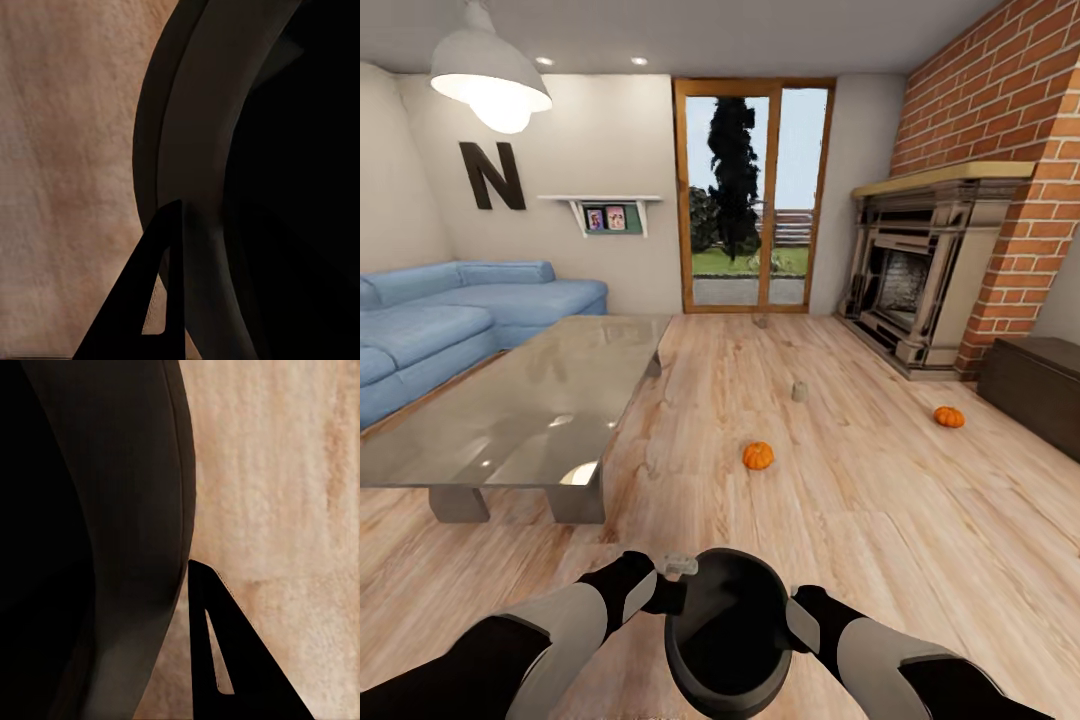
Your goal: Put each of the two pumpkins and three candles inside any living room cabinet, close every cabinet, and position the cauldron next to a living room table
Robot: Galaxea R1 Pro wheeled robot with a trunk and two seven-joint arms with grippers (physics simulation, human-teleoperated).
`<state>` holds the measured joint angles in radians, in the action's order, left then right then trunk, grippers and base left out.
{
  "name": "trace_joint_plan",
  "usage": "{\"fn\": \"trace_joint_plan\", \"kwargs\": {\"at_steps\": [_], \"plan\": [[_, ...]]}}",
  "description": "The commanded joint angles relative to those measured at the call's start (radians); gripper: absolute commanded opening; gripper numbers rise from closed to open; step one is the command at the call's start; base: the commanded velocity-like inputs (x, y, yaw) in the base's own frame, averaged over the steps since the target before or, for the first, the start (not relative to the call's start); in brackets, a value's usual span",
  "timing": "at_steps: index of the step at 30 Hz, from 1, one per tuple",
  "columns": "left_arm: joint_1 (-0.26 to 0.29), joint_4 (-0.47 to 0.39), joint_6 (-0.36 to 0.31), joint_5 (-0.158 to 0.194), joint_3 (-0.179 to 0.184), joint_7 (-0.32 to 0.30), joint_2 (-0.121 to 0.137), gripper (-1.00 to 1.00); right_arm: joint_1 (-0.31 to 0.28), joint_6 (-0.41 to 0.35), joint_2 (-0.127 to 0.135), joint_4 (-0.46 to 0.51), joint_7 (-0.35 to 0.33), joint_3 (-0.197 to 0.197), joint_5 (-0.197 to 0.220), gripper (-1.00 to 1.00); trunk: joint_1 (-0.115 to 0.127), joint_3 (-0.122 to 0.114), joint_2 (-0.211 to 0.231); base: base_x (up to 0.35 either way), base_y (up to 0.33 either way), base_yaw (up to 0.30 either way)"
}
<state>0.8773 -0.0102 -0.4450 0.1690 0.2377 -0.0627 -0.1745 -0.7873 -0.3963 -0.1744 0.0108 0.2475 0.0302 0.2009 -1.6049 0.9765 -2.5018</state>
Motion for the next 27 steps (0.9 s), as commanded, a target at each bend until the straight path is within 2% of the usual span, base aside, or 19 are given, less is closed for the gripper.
{"fn": "trace_joint_plan", "kwargs": {"at_steps": [1, 27], "plan": [[0.000, 0.002, -0.003, -0.020, 0.034, 0.007, 0.000, -1.00, -0.001, 0.014, 0.000, 0.015, 0.004, -0.035, -0.018, -1.00, 0.000, 0.001, -0.001, 0.000, 0.000, 0.286], [0.000, 0.002, -0.003, -0.019, 0.034, 0.007, 0.000, -1.00, -0.001, 0.014, 0.000, 0.015, 0.004, -0.035, -0.018, -1.00, 0.000, 0.001, -0.001, 0.000, 0.000, 0.287]]}}
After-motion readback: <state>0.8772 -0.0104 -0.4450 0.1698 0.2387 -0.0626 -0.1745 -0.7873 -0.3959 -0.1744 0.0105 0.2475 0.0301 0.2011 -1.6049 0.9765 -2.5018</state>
